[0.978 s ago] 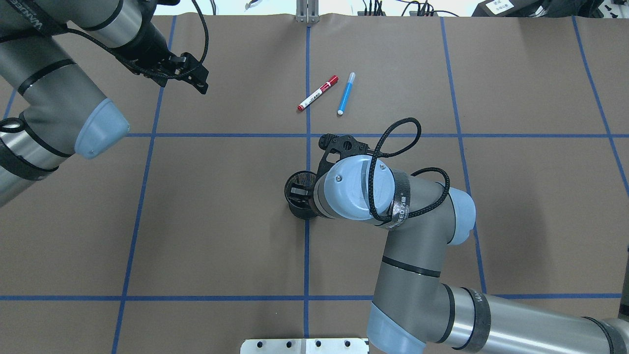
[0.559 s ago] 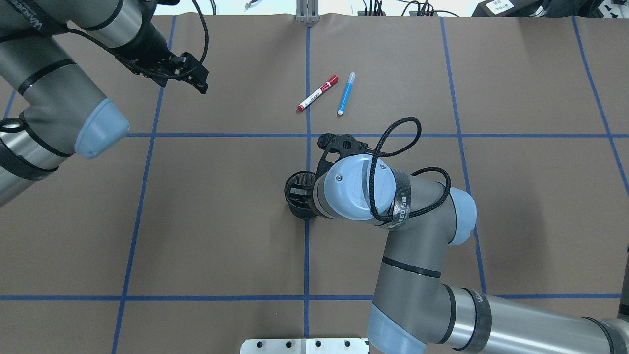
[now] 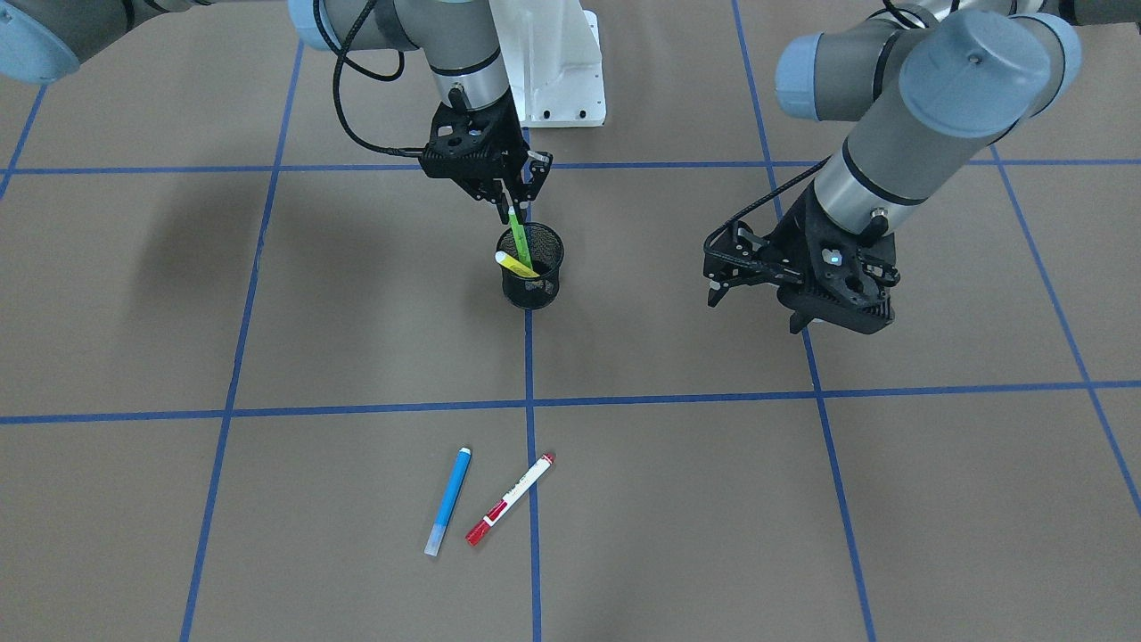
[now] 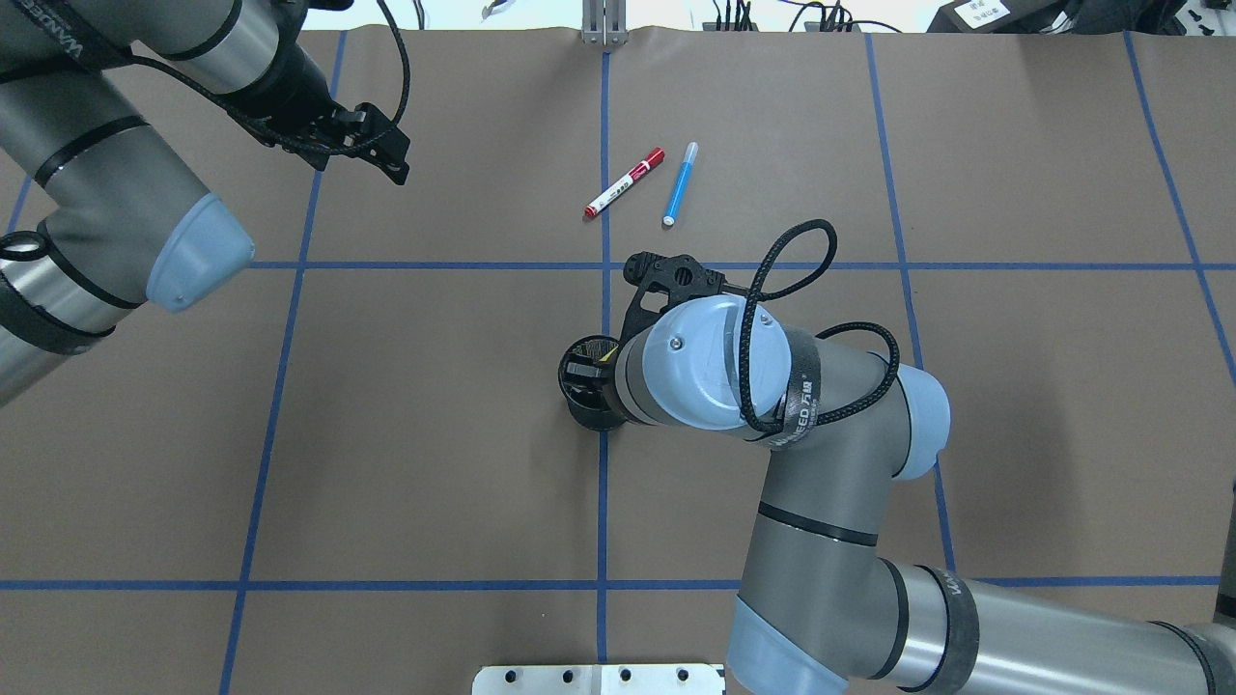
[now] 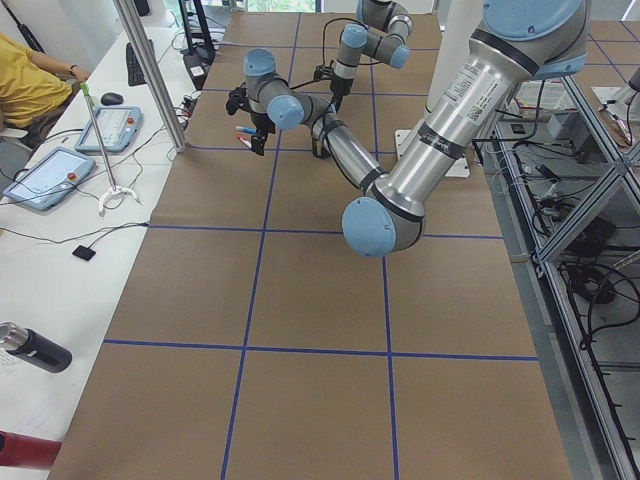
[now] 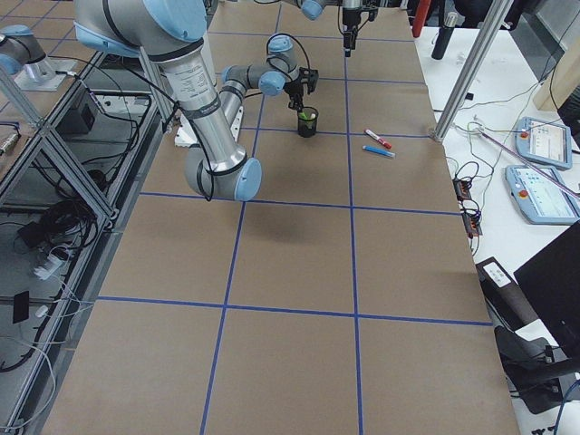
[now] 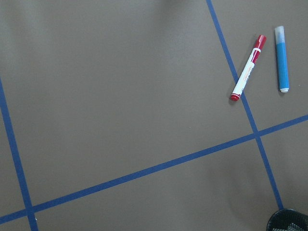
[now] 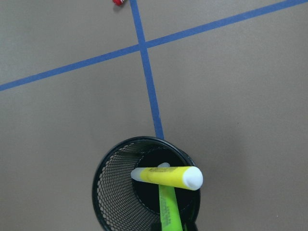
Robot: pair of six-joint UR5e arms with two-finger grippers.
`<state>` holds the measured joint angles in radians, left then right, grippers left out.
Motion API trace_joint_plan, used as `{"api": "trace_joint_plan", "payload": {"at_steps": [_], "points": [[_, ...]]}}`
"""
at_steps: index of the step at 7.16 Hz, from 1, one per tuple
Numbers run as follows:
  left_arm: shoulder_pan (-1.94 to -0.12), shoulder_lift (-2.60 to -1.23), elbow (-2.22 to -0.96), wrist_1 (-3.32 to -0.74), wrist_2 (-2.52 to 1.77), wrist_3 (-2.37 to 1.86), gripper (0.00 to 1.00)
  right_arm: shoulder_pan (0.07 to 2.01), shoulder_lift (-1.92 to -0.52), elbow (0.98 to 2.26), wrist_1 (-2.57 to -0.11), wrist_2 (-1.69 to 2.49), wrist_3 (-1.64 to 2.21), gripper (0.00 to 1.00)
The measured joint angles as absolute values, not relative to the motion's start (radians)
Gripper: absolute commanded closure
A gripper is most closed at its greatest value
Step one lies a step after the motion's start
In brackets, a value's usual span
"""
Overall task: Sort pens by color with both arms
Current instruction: 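Lower the right gripper into the cup and grasp the green highlighter, then lift the green highlighter out and carry it away from the cup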
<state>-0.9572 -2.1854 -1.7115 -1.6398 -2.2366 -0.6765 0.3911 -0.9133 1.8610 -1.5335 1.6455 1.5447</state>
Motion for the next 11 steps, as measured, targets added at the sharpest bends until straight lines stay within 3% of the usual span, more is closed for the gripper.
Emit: {"api": "trace_joint_plan", "payload": {"at_steps": [3,6,8,11], "points": [[-0.958,-2.185,-1.712,-1.64,-2.237,-0.676,0.02,0.424,-0.869,1.988,-1.693,1.667,1.544,1.0],[-0.959,-2.176,-1.712,-1.646,-2.237,-0.675,0.02,0.488,-0.776,2.009,-1.805,1.673,1.521,1.0],[-0.963,-2.171,-1.71,-1.651,-2.237,-0.654,0.02,0.525,-0.752,1.951,-1.807,1.604,1.451,1.0],[-0.999,-2.142,-1.705,-1.65,-2.251,-0.525,0.01,0.557,-0.665,1.726,-1.73,1.46,1.4,1.0]]}}
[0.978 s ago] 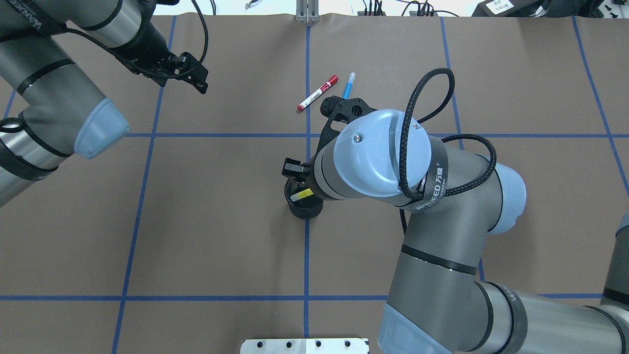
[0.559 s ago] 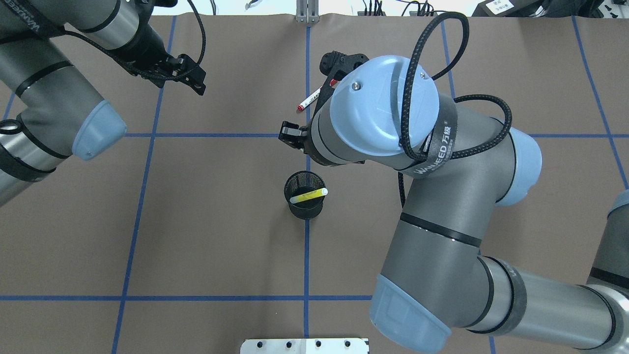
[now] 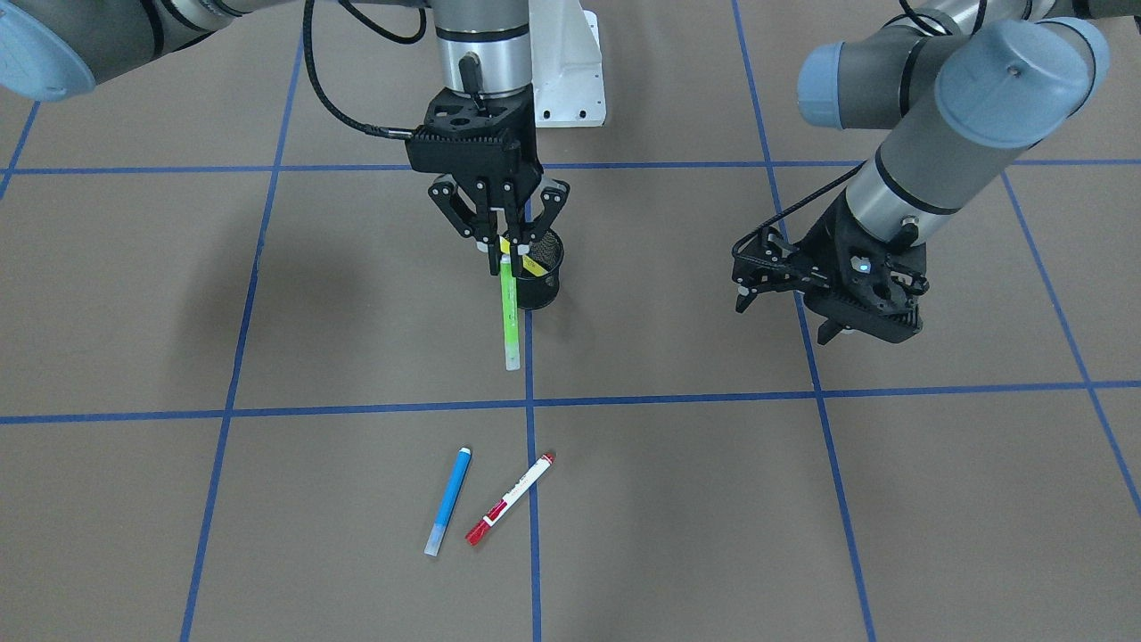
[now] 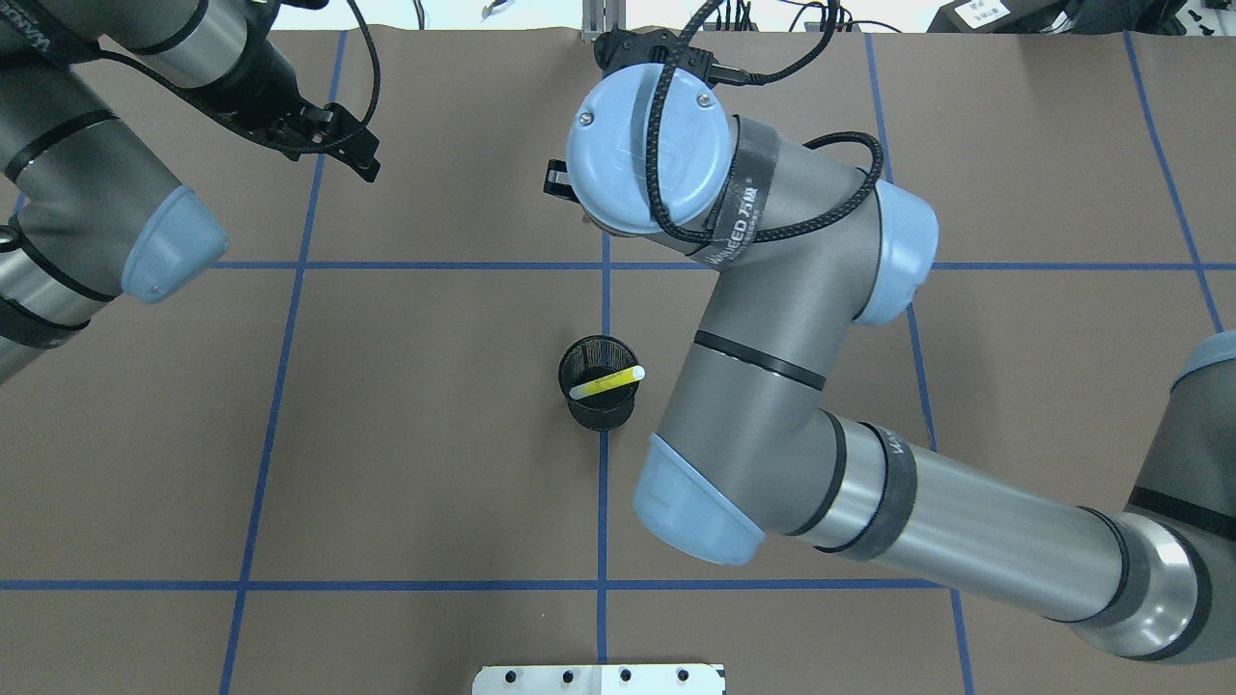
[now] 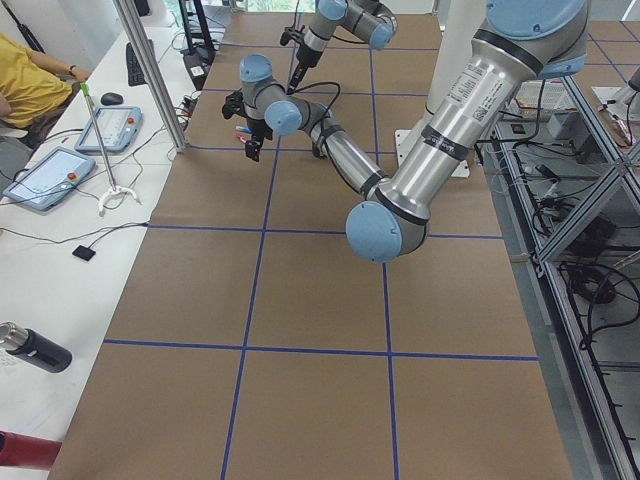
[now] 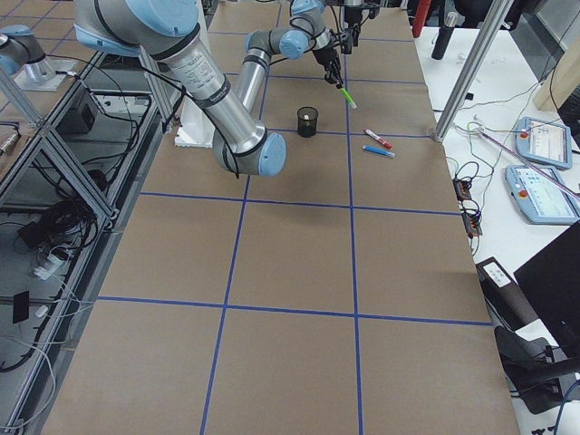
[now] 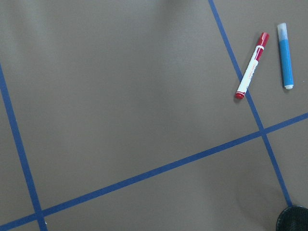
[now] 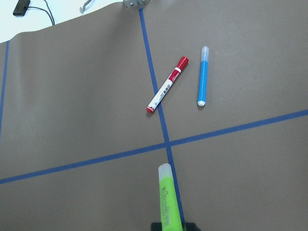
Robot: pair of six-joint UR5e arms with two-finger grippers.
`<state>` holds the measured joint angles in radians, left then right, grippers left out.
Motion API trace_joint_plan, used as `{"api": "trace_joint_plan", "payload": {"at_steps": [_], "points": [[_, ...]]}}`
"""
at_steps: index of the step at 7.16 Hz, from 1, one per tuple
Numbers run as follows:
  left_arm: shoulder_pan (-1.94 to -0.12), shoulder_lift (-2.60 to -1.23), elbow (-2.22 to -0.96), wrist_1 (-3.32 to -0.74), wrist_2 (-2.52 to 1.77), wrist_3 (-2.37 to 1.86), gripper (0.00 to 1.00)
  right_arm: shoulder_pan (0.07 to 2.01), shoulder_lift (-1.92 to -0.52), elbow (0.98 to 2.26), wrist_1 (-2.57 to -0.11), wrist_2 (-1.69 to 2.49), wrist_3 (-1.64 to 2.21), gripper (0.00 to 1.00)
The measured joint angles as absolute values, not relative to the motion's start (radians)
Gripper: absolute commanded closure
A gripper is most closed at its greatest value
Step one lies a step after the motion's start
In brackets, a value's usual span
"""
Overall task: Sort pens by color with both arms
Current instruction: 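Lift the green highlighter out and carry it away from the cup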
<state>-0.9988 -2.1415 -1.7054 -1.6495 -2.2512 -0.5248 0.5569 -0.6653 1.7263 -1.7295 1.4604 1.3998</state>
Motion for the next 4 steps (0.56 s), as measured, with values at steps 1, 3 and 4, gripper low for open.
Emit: {"api": "trace_joint_plan", "payload": {"at_steps": [1,3,4], "points": [[-1.025,-2.121,-1.702,-1.649,-2.274,-0.459,0.01,0.563,-0.639,1.626,-1.663,1.406,1.396,1.0],[-1.081,-2.089,-1.682,-1.648,-2.331,-0.335,0.01,0.571,-0.543,1.348,-1.517,1.296,1.393,1.0],[-1.099,-2.079,-1.674,-1.648,-2.353,-0.301,0.01,0.571,-0.499,1.227,-1.454,1.252,1.393,1.0]]}}
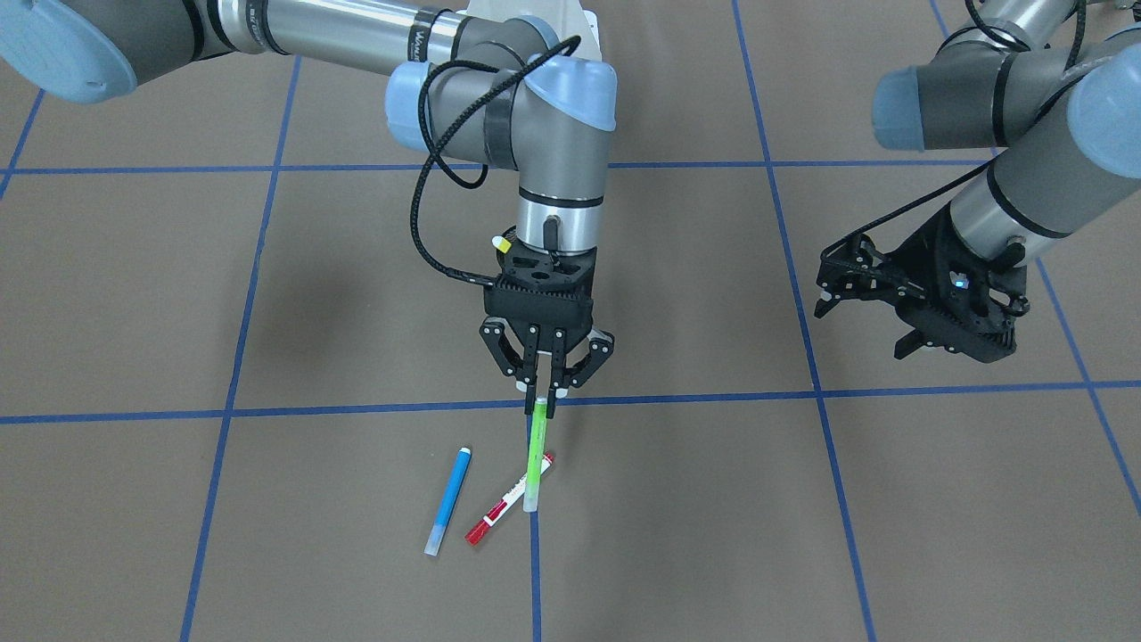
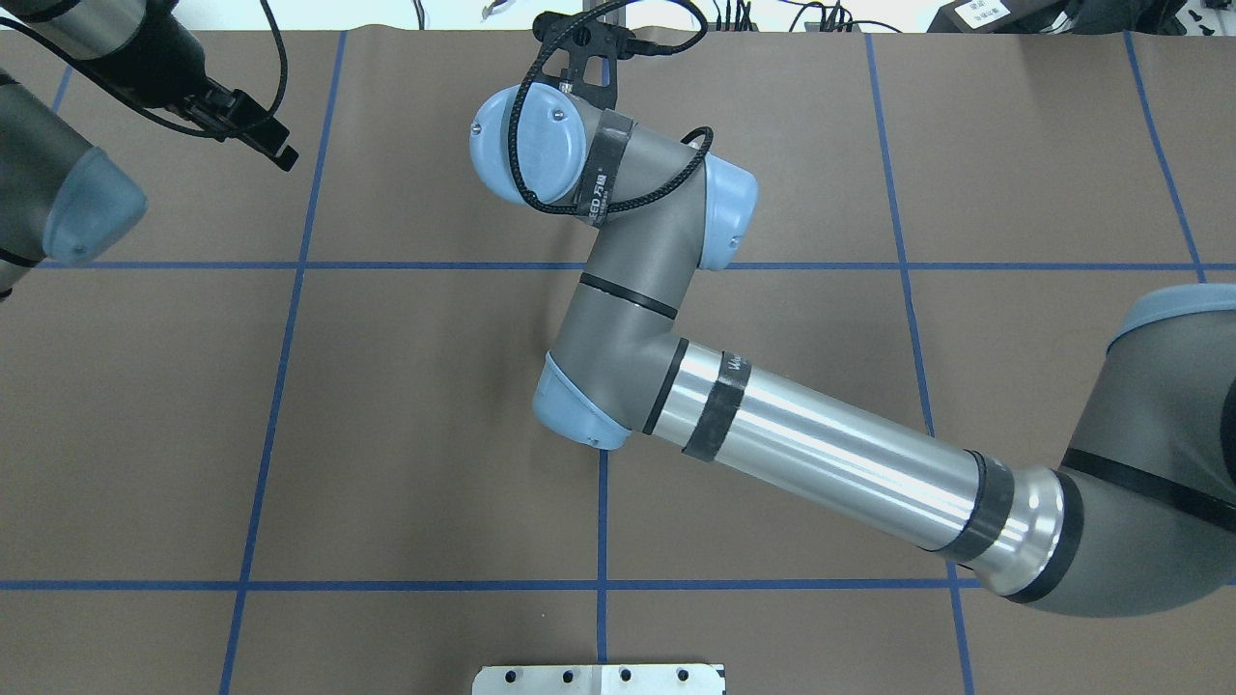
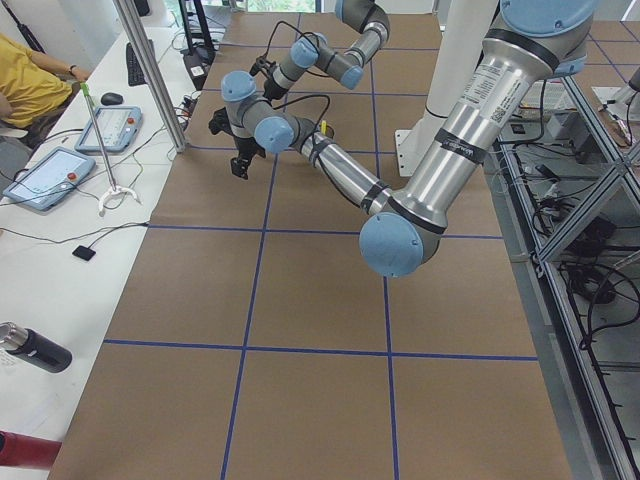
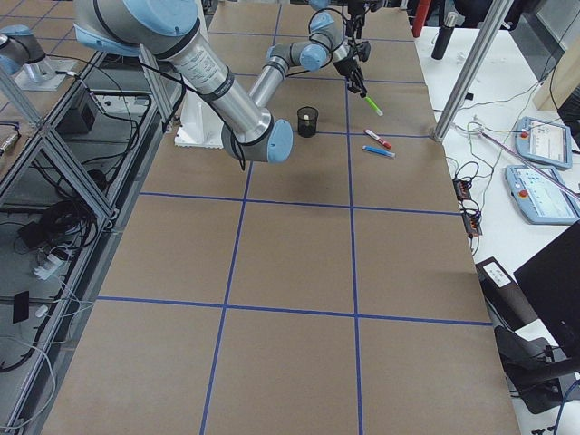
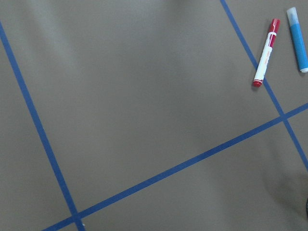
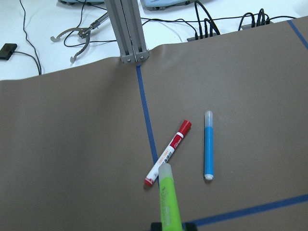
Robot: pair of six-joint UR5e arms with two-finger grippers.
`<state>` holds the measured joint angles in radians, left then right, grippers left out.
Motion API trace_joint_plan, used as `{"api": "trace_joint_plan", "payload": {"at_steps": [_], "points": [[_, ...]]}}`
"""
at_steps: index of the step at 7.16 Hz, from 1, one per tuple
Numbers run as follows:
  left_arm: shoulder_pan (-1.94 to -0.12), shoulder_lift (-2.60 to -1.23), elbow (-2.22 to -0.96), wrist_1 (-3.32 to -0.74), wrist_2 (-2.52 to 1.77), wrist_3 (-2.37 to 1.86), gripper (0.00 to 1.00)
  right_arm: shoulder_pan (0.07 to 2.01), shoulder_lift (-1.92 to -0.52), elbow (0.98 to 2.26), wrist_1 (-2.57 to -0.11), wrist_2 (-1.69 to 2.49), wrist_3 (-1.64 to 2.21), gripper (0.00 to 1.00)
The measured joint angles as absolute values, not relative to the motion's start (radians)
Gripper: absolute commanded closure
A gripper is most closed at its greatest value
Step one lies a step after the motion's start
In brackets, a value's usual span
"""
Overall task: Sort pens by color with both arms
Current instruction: 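Lift the green highlighter out and carry it away from the cup, then lower the green highlighter beside the red-capped marker and open the right gripper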
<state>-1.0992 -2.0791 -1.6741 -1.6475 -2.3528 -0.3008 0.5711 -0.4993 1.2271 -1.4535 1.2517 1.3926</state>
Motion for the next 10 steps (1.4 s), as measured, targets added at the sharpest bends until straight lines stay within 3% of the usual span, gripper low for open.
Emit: {"api": "trace_joint_plan", "payload": {"at_steps": [3,4,6,9,10], "points": [[-1.113,-2.07,-1.666,-1.649,-2.368,-0.277,0.01,0.568,-0.377,0.877,-1.264,1.137,1.389,1.0],[-1.113,-2.07,-1.665,-1.649,-2.369,-0.276,0.01,0.565,-0.359,0.806,-1.212,1.123,1.388,0.85],[-1.114,-2.069,-1.665,-1.65,-2.369,-0.277,0.01,0.546,-0.351,0.767,-1.178,1.113,1.388,0.42],[-1.114,-2.07,-1.667,-1.652,-2.37,-0.282,0.01,0.533,-0.351,0.763,-1.174,1.108,1.388,0.24],[-1.114,-2.071,-1.668,-1.652,-2.37,-0.284,0.01,0.533,-0.351,0.763,-1.174,1.109,1.388,0.05]]}}
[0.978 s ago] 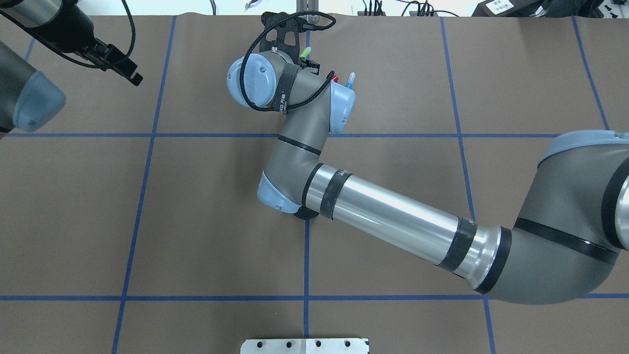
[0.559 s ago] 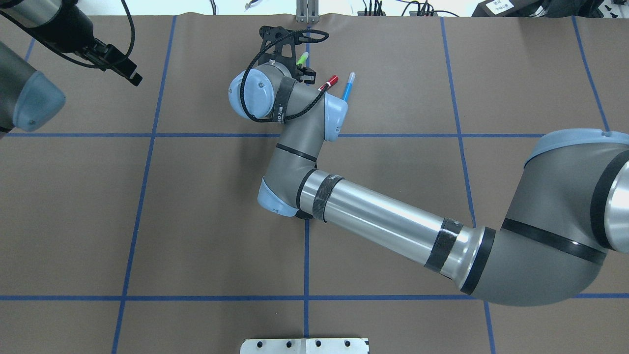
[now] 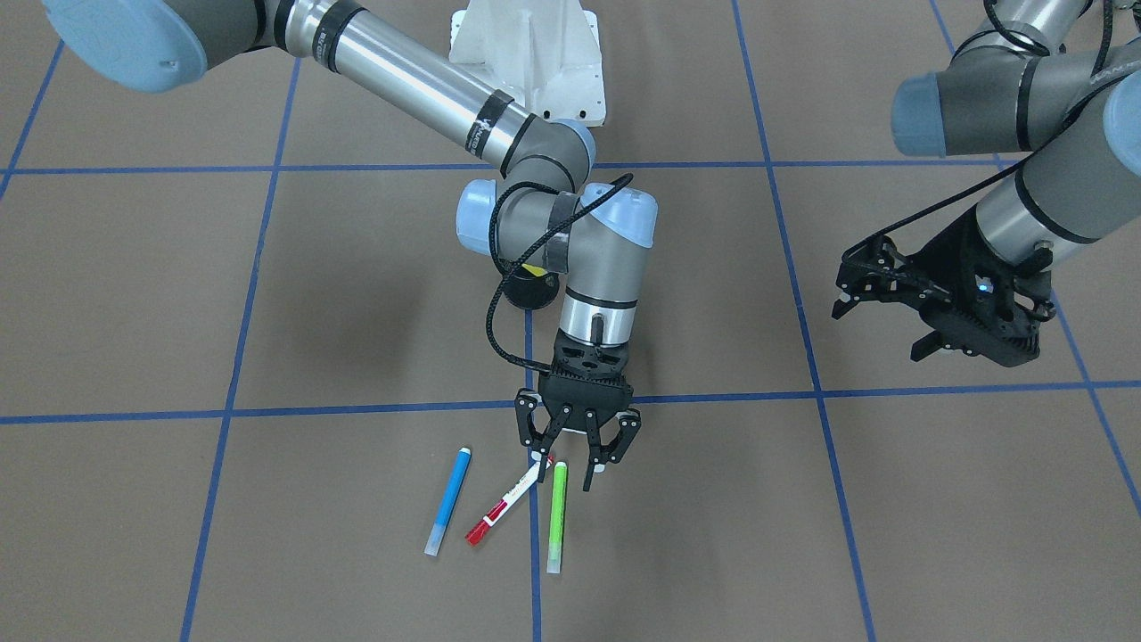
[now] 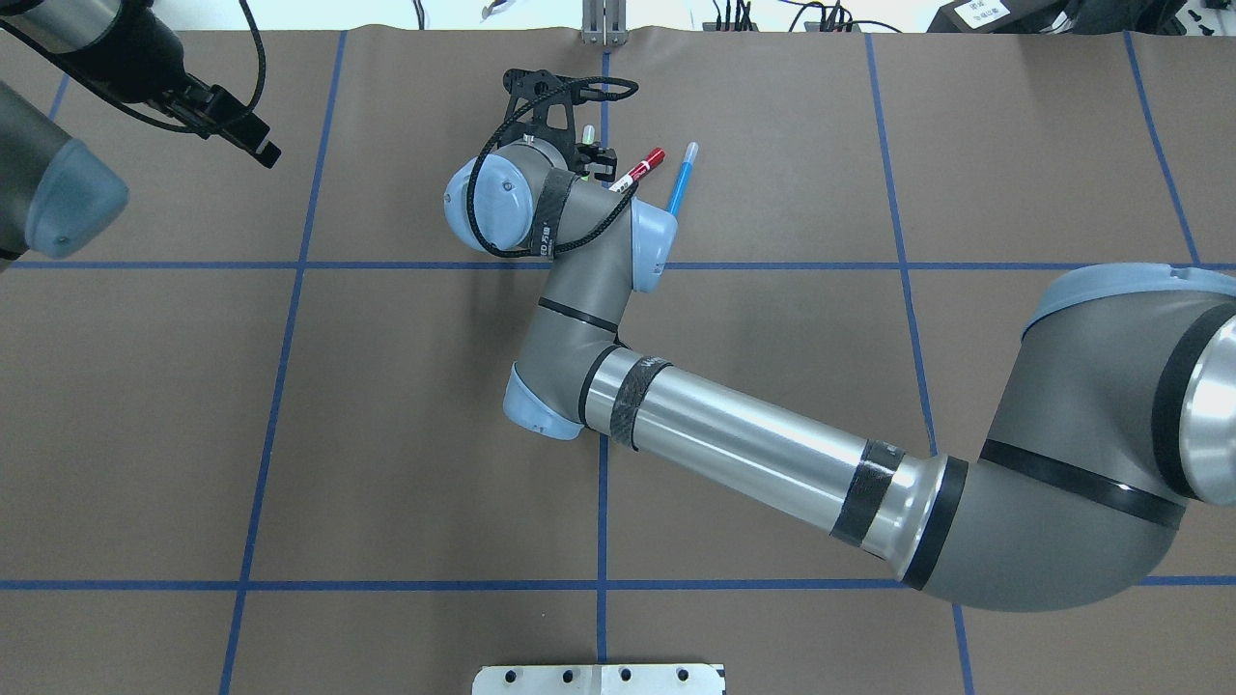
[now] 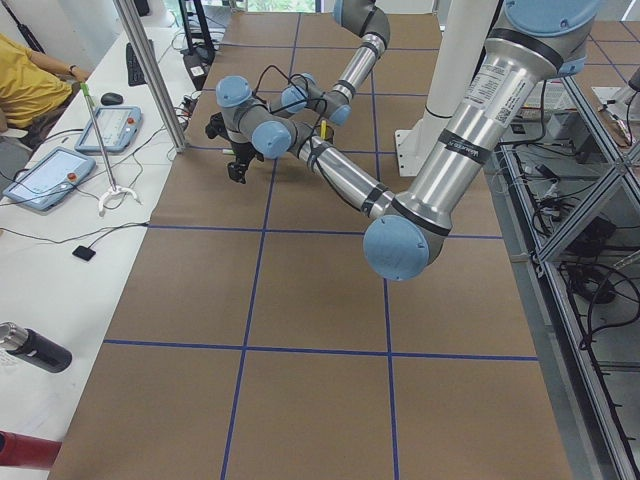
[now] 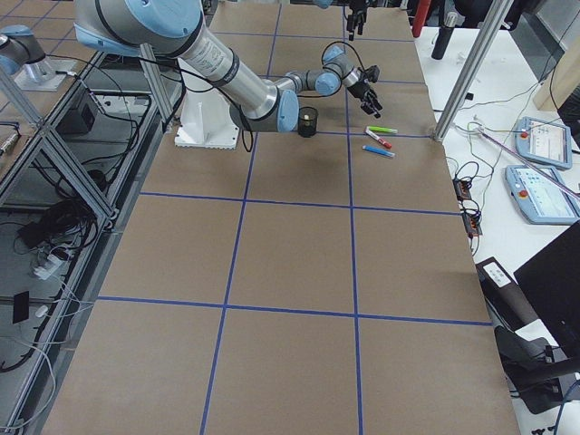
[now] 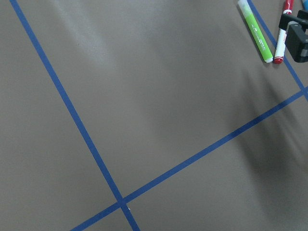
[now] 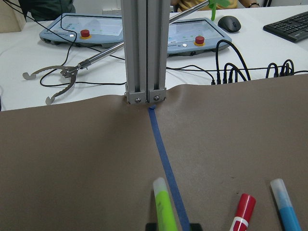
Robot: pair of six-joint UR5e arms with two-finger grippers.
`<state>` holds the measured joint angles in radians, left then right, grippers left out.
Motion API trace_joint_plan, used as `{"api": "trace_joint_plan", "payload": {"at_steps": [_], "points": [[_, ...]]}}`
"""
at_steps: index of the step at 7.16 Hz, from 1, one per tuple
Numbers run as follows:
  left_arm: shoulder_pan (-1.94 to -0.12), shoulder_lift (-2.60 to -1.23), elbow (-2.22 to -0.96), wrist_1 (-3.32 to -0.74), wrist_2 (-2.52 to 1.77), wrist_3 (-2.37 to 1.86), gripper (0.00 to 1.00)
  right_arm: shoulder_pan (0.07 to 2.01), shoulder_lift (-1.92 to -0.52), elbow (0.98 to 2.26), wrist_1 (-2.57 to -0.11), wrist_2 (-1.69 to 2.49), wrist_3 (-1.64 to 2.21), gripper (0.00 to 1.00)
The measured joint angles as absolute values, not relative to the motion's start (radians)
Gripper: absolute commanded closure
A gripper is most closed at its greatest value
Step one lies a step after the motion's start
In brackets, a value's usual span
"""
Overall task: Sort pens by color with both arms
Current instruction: 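Lower the green highlighter beside the red-capped marker and open the right gripper, then raise the right gripper away while the left arm reaches toward the cup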
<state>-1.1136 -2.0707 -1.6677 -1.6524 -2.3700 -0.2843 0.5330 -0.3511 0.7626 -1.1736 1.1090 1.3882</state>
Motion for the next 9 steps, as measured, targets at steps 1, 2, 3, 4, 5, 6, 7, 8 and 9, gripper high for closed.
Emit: {"api": "trace_joint_plan", "payload": {"at_steps": [1,2,3,4,5,6,7,8,9], "points": [[-1.113,-2.07,-1.668,-1.653,-2.37,-0.288,0.01,0.533,-0.35,0.764,-1.173,1.112,1.388,0.02],[-1.112,-2.07,-1.669,-1.652,-2.37,-0.295,0.01,0.535,-0.35,0.769,-1.168,1.127,1.388,0.02],[-1.111,-2.072,-1.67,-1.652,-2.37,-0.32,0.01,0.542,-0.352,0.777,-1.156,1.167,1.388,0.02],[-1.109,-2.078,-1.673,-1.651,-2.37,-0.377,0.01,0.56,-0.354,0.791,-1.146,1.239,1.385,0.02],[-1.107,-2.087,-1.679,-1.648,-2.37,-0.456,0.01,0.589,-0.362,0.816,-1.143,1.337,1.367,0.01],[-1.104,-2.105,-1.686,-1.644,-2.37,-0.554,0.01,0.625,-0.389,0.861,-1.143,1.452,1.331,0.01],[-1.094,-2.129,-1.69,-1.64,-2.368,-0.658,0.01,0.664,-0.441,0.927,-1.147,1.566,1.293,0.01],[-1.067,-2.158,-1.689,-1.638,-2.365,-0.761,0.01,0.703,-0.494,0.997,-1.169,1.68,1.249,0.01],[-1.03,-2.187,-1.688,-1.636,-2.359,-0.861,0.01,0.743,-0.546,1.074,-1.226,1.784,1.188,0.01]]}}
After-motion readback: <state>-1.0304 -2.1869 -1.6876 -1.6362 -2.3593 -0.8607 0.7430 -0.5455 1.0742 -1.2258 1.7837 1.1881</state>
